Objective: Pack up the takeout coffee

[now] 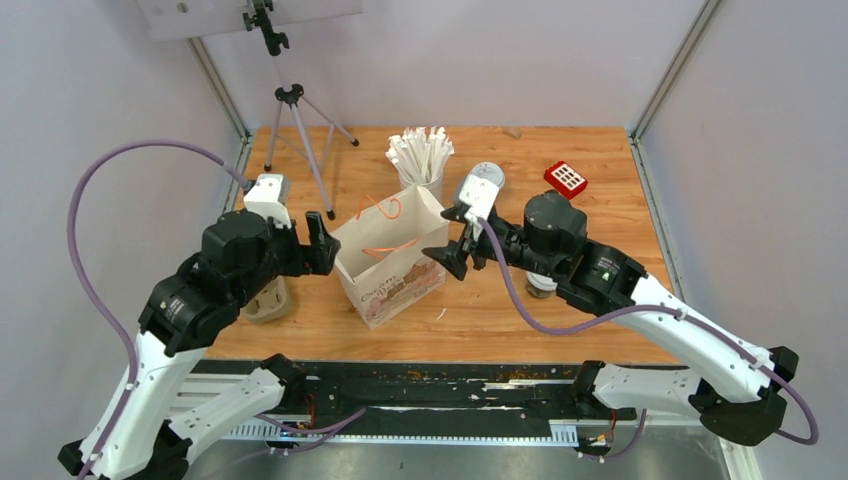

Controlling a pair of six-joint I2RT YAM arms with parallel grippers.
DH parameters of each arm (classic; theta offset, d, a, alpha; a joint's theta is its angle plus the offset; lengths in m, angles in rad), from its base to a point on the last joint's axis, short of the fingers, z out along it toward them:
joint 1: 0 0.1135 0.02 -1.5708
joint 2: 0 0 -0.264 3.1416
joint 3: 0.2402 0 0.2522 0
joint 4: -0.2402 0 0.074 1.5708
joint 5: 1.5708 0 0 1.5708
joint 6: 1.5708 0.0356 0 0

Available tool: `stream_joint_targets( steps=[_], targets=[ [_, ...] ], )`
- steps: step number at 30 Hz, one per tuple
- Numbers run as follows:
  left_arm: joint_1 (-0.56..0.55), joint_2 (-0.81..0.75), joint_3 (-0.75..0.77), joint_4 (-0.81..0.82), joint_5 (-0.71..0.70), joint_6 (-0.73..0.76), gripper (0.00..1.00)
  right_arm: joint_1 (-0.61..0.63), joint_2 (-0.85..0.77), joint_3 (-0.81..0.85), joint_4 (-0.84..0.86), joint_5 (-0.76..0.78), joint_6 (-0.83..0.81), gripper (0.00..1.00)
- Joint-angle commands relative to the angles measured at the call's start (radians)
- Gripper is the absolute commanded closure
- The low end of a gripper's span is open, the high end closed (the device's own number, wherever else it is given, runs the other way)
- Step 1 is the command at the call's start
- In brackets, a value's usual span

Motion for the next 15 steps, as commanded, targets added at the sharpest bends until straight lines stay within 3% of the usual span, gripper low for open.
stream_joint_targets(
  steps=[1, 5, 9, 15],
  targets=[
    [-0.004, -0.040, -0.097, -0.024, -0.032, -0.185, 0.00, -0.008, 0.029, 0.131, -0.158, 0.281, 0.181, 0.32],
    [-0.004, -0.088, -0.148, 0.008, 0.038, -0.197, 0.01, -0.096, 0.134, 0.259, -0.308, 0.383, 0.269, 0.34],
    [-0.004, -0.121, -0.157, 0.021, 0.073, -0.176, 0.00, -0.219, 0.225, 0.336, -0.329, 0.256, 0.335, 0.38],
    [-0.004, -0.149, -0.161, 0.015, 0.112, -0.294, 0.00, -0.253, 0.405, 0.456, -0.455, 0.154, 0.285, 0.42]
  ],
)
